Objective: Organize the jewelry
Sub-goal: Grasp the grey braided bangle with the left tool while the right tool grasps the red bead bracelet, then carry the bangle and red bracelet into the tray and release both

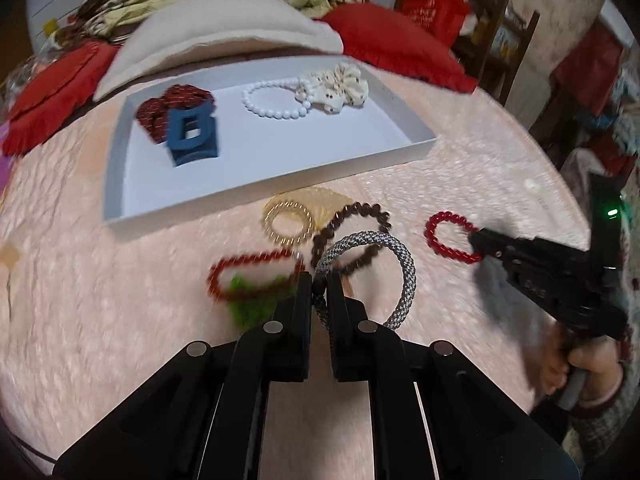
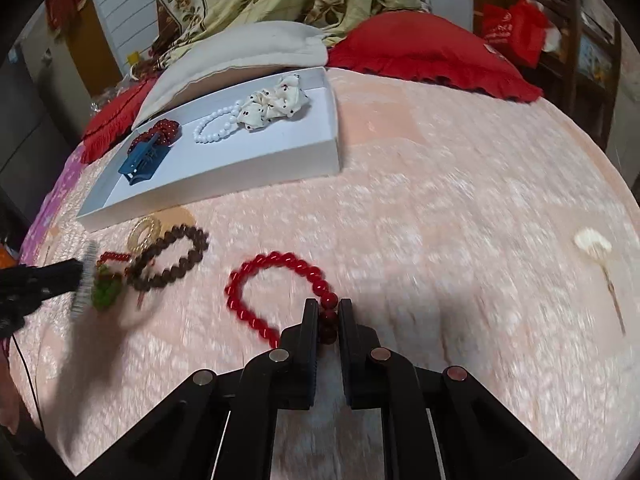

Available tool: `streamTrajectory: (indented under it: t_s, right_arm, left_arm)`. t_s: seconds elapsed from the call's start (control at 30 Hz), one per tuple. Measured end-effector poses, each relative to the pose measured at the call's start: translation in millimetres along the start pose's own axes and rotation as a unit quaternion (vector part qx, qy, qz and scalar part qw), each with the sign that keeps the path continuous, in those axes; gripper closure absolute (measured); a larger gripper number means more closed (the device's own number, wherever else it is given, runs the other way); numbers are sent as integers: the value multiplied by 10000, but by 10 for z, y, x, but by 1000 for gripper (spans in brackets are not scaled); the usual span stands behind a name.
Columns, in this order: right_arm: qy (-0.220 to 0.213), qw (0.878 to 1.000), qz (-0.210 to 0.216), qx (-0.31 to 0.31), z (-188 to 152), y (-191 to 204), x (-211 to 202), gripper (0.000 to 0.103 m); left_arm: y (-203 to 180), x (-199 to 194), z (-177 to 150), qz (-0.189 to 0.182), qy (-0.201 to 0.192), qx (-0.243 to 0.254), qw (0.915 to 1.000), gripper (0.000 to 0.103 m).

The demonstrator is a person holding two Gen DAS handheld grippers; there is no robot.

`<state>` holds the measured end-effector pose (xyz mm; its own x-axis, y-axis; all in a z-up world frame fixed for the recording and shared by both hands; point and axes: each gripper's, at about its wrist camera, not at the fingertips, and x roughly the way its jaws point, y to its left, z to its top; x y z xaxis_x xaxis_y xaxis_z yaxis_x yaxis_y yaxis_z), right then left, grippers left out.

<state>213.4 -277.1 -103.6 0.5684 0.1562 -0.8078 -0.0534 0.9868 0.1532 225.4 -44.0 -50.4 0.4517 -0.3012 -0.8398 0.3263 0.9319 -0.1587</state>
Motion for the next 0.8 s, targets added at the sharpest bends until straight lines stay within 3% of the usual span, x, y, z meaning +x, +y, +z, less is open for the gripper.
streamTrajectory:
  t_s: [0.2,0.4,0.8]
  right_arm:
    - [-185,9995,170,163,-118,-11,-220,94]
    - [-439,9988,218,87,-19,88,-463,94]
    - [-796,9965,239,-81,508,229,-688,94]
  left_arm:
    - [60,-312,-211,166,-190,-173,9995,97]
    - [222,-487,-258,322,-294,-337,9985,97]
    - [537,-555,69,629,-483,-488,9957,97]
